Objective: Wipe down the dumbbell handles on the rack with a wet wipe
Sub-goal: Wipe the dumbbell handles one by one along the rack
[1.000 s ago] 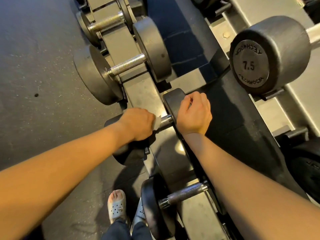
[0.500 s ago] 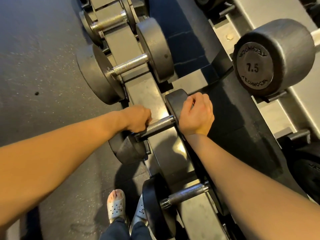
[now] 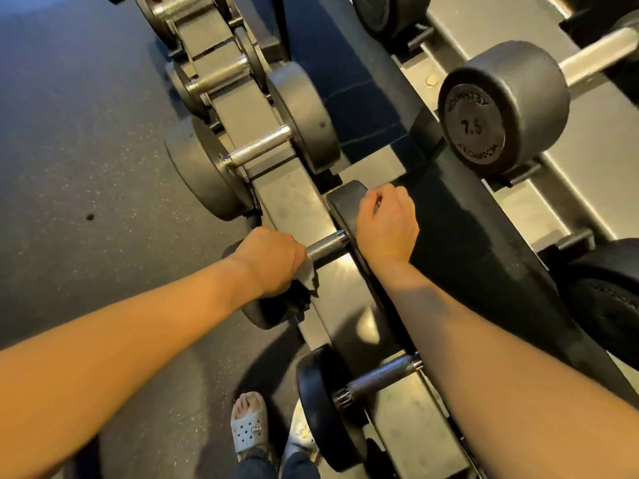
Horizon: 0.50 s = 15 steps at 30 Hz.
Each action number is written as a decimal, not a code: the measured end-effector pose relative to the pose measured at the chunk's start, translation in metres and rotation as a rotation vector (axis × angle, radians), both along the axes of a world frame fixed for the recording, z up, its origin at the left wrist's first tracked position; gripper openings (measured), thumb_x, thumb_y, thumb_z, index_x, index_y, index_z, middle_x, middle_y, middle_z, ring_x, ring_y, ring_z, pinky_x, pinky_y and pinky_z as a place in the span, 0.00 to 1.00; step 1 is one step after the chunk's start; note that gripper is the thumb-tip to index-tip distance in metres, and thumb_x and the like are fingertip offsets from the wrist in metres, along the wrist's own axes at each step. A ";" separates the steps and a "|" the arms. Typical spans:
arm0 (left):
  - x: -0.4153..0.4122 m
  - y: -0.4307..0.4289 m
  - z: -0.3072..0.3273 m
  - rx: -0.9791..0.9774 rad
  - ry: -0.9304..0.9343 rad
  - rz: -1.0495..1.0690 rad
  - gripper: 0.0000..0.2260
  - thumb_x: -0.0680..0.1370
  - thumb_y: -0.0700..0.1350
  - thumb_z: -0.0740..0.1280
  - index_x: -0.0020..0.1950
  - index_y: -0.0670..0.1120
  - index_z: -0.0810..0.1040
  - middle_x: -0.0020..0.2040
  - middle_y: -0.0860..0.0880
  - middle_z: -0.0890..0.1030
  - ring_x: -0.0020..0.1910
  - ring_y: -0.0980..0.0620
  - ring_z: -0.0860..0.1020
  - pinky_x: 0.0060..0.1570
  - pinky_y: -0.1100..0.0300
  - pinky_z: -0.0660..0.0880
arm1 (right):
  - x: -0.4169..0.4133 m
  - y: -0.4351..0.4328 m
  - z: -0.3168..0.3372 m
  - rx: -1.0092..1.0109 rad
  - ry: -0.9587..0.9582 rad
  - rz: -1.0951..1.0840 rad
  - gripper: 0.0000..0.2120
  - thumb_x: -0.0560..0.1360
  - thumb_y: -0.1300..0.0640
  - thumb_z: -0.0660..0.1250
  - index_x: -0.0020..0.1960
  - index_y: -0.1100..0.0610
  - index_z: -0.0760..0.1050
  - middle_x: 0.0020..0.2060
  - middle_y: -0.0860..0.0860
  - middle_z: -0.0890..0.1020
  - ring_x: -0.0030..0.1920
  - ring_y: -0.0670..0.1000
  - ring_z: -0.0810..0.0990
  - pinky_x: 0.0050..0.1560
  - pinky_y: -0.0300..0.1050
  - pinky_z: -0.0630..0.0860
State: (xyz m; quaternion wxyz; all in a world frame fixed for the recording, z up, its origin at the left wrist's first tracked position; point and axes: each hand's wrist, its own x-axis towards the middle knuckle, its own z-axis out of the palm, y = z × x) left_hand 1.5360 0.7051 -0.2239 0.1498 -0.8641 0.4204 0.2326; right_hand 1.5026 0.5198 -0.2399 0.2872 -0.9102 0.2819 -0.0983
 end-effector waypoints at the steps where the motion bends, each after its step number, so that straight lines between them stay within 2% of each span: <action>1: -0.005 0.000 0.002 -0.105 -0.020 0.086 0.10 0.80 0.48 0.66 0.59 0.48 0.80 0.50 0.47 0.83 0.45 0.47 0.80 0.41 0.56 0.71 | -0.006 0.003 0.007 0.027 0.013 0.013 0.09 0.83 0.51 0.59 0.54 0.53 0.75 0.49 0.50 0.76 0.50 0.49 0.75 0.54 0.53 0.79; 3: -0.012 -0.001 0.003 -0.417 0.040 0.396 0.08 0.79 0.47 0.68 0.57 0.48 0.80 0.46 0.49 0.84 0.40 0.51 0.78 0.40 0.59 0.71 | -0.031 0.017 0.019 0.001 -0.059 0.043 0.08 0.82 0.55 0.64 0.60 0.53 0.74 0.55 0.50 0.75 0.56 0.48 0.75 0.60 0.49 0.76; 5: -0.014 -0.005 0.002 -0.710 0.232 0.752 0.03 0.78 0.44 0.70 0.51 0.47 0.81 0.41 0.50 0.85 0.36 0.54 0.80 0.39 0.58 0.76 | -0.070 0.046 0.021 0.062 -0.237 0.064 0.04 0.80 0.57 0.66 0.55 0.54 0.76 0.51 0.49 0.76 0.51 0.48 0.76 0.53 0.48 0.76; 6: -0.015 -0.007 0.002 -0.810 0.366 0.884 0.02 0.78 0.43 0.72 0.47 0.46 0.81 0.38 0.50 0.84 0.35 0.54 0.81 0.40 0.56 0.79 | -0.087 0.063 0.019 0.184 -0.283 0.057 0.02 0.81 0.56 0.65 0.51 0.53 0.77 0.46 0.47 0.77 0.46 0.48 0.77 0.48 0.48 0.76; 8: -0.016 -0.011 0.002 -0.910 0.603 1.017 0.04 0.78 0.40 0.73 0.43 0.43 0.83 0.35 0.48 0.83 0.35 0.53 0.80 0.46 0.52 0.81 | -0.102 0.087 0.013 0.552 -0.271 -0.068 0.05 0.82 0.54 0.66 0.48 0.46 0.77 0.37 0.43 0.80 0.39 0.45 0.79 0.42 0.46 0.76; 10: -0.018 -0.012 0.004 -0.878 0.759 1.007 0.04 0.79 0.38 0.71 0.45 0.41 0.86 0.39 0.42 0.85 0.38 0.52 0.80 0.49 0.52 0.80 | -0.096 0.094 0.003 0.914 -0.185 -0.273 0.04 0.82 0.54 0.68 0.49 0.46 0.79 0.37 0.44 0.83 0.40 0.45 0.82 0.42 0.44 0.80; 11: -0.018 -0.011 0.004 -0.853 0.797 0.979 0.06 0.80 0.37 0.69 0.48 0.41 0.86 0.42 0.43 0.86 0.40 0.53 0.80 0.50 0.54 0.80 | -0.090 0.093 -0.001 1.049 -0.139 -0.356 0.05 0.82 0.53 0.67 0.51 0.51 0.81 0.41 0.47 0.84 0.43 0.47 0.83 0.43 0.44 0.82; 13: -0.016 -0.005 0.001 -0.832 0.744 0.941 0.10 0.81 0.35 0.65 0.51 0.43 0.86 0.45 0.48 0.87 0.44 0.56 0.81 0.52 0.58 0.81 | -0.075 0.088 -0.011 1.212 -0.103 -0.528 0.08 0.82 0.55 0.66 0.52 0.57 0.82 0.43 0.54 0.85 0.42 0.50 0.84 0.40 0.41 0.82; 15: -0.012 0.004 -0.005 -0.797 0.414 0.917 0.12 0.83 0.40 0.63 0.57 0.46 0.85 0.54 0.50 0.85 0.52 0.53 0.81 0.57 0.56 0.78 | -0.057 0.079 -0.020 1.339 -0.138 -0.787 0.07 0.82 0.60 0.66 0.48 0.60 0.82 0.42 0.56 0.84 0.39 0.51 0.83 0.38 0.40 0.82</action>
